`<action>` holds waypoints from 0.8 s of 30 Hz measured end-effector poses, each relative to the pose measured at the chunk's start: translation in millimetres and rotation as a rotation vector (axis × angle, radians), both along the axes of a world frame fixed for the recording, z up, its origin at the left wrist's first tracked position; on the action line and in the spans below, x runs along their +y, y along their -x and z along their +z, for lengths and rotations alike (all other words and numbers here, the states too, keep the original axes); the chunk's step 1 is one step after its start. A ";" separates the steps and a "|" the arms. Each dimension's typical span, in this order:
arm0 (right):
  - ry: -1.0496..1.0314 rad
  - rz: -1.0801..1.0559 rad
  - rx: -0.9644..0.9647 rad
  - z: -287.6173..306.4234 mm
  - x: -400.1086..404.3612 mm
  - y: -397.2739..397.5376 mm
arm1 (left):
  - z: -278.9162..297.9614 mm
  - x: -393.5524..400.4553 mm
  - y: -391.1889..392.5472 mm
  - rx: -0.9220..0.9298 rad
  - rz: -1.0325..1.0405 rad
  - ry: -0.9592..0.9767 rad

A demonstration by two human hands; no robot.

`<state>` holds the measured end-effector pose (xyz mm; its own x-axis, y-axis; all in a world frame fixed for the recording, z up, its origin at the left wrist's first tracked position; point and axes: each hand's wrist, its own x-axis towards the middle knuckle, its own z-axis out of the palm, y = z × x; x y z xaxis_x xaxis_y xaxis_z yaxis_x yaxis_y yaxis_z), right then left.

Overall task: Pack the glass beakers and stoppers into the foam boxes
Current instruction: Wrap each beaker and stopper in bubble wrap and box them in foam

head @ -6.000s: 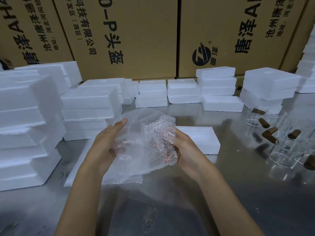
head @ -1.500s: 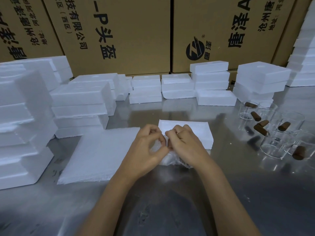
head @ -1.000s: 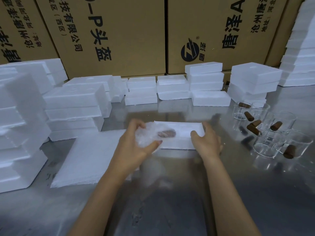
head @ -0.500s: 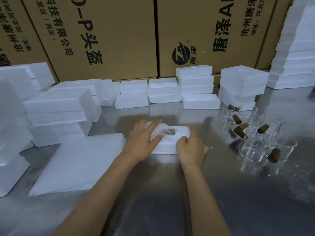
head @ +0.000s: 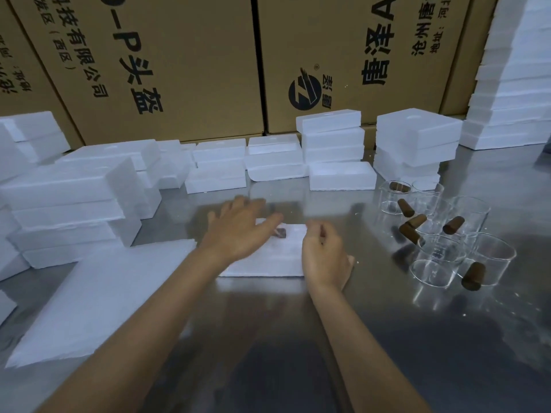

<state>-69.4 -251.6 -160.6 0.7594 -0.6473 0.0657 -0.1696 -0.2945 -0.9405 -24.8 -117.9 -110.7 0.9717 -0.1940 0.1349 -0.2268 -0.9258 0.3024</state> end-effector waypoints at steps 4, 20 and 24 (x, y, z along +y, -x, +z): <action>-0.047 -0.034 -0.037 1.5 -0.5 -4.0 | 24.6 -39.2 -46.8 -0.068 -0.146 0.025; -0.104 -0.046 -0.132 -4.8 -4.9 -21.8 | -16.0 -140.0 -168.8 -0.164 -0.182 -0.240; -0.183 -0.053 -0.145 -3.7 -9.0 -25.0 | 4.0 -119.4 -144.3 -0.111 -0.195 0.022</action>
<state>-44.3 -260.7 -164.3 0.7155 -0.6969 0.0495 -0.0394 -0.1110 -0.9930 119.6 -237.2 -106.7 0.8952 -0.3723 0.2451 -0.4335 -0.8549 0.2849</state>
